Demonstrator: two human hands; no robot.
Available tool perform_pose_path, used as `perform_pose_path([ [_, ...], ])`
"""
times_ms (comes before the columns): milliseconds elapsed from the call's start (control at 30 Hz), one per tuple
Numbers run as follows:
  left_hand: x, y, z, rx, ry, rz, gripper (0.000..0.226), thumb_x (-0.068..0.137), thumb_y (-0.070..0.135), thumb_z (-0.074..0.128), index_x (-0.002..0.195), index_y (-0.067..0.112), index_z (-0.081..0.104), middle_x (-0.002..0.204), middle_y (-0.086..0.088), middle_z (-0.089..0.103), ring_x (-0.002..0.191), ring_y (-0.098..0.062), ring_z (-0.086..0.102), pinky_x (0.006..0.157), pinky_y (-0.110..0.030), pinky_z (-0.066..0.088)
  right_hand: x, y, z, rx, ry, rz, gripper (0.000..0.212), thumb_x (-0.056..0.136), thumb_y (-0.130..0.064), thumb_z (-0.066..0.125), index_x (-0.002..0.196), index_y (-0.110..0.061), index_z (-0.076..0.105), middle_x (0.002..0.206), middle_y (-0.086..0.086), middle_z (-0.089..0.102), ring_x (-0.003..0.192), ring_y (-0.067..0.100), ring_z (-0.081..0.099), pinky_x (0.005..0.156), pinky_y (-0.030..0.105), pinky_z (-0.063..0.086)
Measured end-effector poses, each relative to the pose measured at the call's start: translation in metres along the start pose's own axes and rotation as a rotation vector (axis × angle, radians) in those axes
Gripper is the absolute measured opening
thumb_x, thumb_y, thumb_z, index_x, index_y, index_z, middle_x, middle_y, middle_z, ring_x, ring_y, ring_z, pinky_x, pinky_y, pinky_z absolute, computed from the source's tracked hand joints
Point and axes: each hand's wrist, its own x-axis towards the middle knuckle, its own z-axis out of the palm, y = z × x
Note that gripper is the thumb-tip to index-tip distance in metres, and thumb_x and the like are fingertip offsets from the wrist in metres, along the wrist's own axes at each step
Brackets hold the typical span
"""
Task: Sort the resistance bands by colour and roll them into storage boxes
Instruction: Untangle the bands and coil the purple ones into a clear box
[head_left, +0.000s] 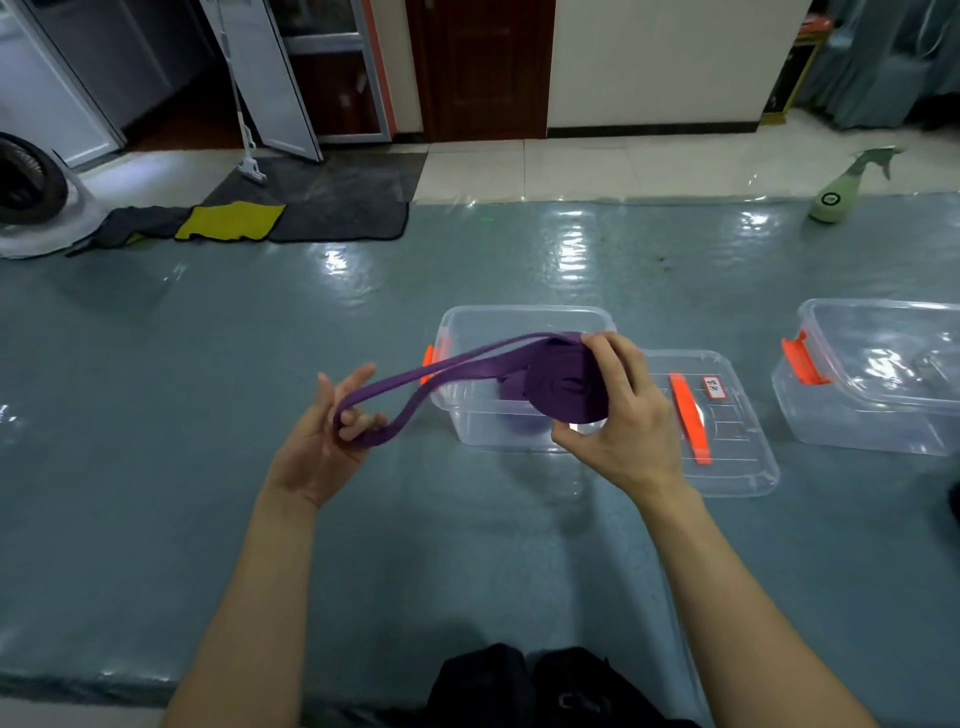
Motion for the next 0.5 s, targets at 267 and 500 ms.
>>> perform_pose_path([
  [267,-0.023,0.001,-0.012,0.874,0.271,-0.115,0.028,0.111,0.035,0.062,0.108,0.015,0.082,0.109,-0.003,0.082,0.120,-0.031,0.073,0.112,-0.046,0.053,0.011,-0.034,0.008,-0.066,-0.037,-0.293,0.088,0.072,-0.027,0.085,0.154,-0.018,0.052,0.154,0.013,0.058,0.113,0.034,0.072,0.095,0.043,0.058],
  [500,-0.041,0.038,0.095,1.101,-0.239,0.299,0.066,0.079,0.052,0.094,0.136,0.025,0.073,0.133,0.007,0.078,0.128,-0.012,0.072,0.112,-0.024,0.053,0.025,-0.054,0.006,-0.041,-0.123,-0.488,0.074,0.091,-0.037,0.077,0.156,-0.022,0.045,0.158,0.016,0.056,0.099,0.041,0.072,0.075,0.051,0.063],
])
